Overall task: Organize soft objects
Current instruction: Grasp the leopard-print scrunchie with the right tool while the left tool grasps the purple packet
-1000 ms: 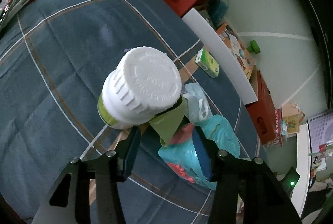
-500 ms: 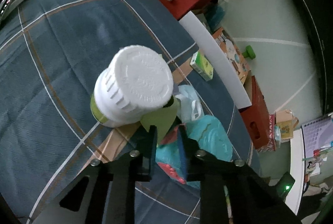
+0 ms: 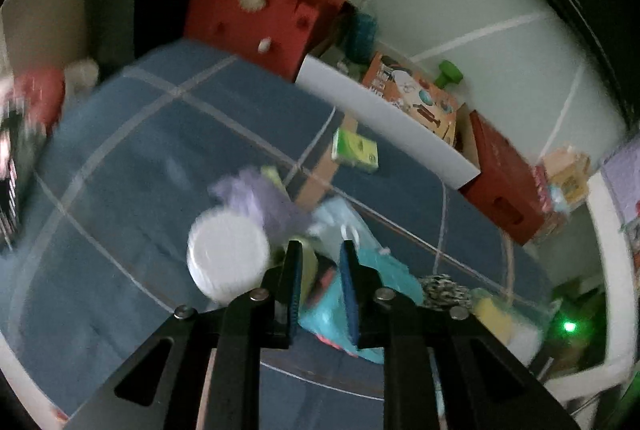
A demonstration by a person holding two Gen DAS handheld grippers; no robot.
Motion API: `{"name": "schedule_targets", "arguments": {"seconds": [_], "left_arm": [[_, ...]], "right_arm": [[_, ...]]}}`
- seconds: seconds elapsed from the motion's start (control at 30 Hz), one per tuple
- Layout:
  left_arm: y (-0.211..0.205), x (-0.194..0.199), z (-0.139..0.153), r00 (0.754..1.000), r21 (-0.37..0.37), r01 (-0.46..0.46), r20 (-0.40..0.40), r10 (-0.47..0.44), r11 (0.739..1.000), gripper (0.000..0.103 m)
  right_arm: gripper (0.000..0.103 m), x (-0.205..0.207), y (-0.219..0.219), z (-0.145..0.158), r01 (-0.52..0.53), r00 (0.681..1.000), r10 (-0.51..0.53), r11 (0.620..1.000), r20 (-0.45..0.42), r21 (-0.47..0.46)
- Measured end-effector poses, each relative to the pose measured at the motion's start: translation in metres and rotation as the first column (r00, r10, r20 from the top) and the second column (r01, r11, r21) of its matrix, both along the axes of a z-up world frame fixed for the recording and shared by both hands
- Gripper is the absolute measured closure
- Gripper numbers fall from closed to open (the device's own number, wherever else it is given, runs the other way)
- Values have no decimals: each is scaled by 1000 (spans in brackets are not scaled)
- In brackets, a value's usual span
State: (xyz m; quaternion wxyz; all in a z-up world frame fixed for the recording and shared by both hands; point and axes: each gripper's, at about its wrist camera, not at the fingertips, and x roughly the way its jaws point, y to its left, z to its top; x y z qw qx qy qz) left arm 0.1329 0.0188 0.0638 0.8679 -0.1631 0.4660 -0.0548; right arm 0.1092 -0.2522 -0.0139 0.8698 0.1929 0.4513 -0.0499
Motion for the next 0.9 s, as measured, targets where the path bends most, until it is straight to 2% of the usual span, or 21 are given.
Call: {"name": "schedule_targets", "arguments": {"seconds": [0.13,0.17,0.23,0.27,0.3,0.4,0.53,0.57,0.9], "left_arm": [[-5,24,11,997,124,68,-30,-65,990,82],[-6,33,11,995,148,90,-52,-83,985,79],[-12,50,9,988,200,133,-99,-115,971,57],[-16,61,6,982,233,160,-133,-132,959,42],[-19,68,3,976,250,181,-161,-143,951,39],[-26,97,-15,938,261,253,-301,-170,932,39],[-26,123,-45,886,222,250,-445,-130,942,39],[-24,130,-55,866,223,242,-489,-107,944,39],[-11,153,-97,791,257,171,-611,23,951,39]], "right_arm": [[87,-4,1,12,-7,999,7,1000,33,-9],[87,-6,1,17,-5,999,6,1000,45,-18],[87,-10,1,28,-1,998,3,999,70,-37],[87,-12,1,32,2,997,2,999,81,-45],[87,-15,1,40,5,995,0,998,100,-56],[87,-21,-1,54,12,991,-1,997,134,-76],[87,-26,1,68,24,987,-5,993,161,-116],[87,-27,0,71,27,986,-6,992,167,-120],[87,-35,-3,81,43,981,-16,990,192,-134]]}}
